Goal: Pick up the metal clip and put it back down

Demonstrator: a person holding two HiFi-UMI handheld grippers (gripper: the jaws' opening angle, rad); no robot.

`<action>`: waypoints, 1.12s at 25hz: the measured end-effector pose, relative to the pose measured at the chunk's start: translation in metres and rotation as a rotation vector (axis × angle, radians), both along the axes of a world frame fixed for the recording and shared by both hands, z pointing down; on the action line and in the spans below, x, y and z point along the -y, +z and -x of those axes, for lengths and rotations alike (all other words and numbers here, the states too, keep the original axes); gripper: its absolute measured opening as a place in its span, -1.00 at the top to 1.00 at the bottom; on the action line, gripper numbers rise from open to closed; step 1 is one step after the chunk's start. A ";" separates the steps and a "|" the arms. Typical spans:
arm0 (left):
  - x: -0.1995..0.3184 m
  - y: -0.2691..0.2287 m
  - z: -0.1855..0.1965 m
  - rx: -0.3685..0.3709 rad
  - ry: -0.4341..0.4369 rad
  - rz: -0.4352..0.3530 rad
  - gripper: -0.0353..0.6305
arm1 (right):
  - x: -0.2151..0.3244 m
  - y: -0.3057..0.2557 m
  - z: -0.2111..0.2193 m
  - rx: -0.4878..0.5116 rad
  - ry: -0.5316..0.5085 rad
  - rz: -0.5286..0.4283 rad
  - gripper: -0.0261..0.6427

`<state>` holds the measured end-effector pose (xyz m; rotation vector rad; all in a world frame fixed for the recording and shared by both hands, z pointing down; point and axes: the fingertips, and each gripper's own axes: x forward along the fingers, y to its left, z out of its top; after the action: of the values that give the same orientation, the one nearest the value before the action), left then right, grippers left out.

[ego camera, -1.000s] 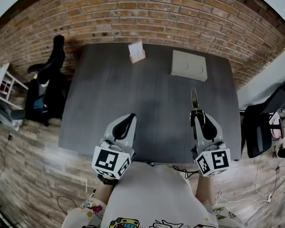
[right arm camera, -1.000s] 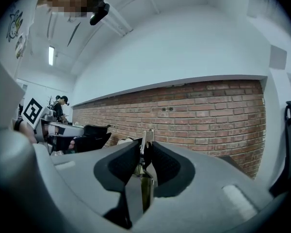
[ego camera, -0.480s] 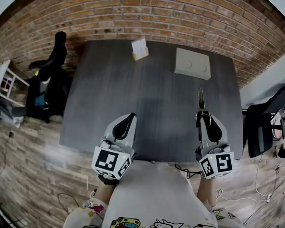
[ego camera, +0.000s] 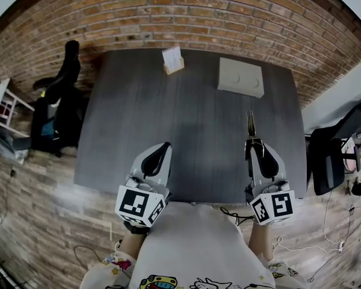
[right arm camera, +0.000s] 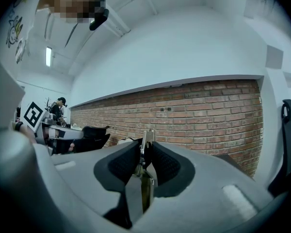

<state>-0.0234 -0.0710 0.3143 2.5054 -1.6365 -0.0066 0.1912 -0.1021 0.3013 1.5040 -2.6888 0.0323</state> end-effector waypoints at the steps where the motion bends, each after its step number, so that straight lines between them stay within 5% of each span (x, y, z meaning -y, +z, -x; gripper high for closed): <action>1: 0.000 0.000 0.000 0.000 0.000 0.001 0.89 | 0.000 0.000 0.000 0.001 0.000 0.000 0.67; 13: 0.000 0.006 0.000 -0.006 -0.014 0.019 0.89 | 0.005 0.000 0.007 -0.050 -0.051 -0.002 0.67; 28: -0.001 0.027 0.002 -0.010 -0.038 0.096 0.89 | 0.026 0.051 0.072 -0.289 -0.283 0.005 0.67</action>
<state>-0.0259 -0.0699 0.3414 2.3995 -1.6396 0.0541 0.1190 -0.1283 0.3521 1.0200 -2.6282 -0.1766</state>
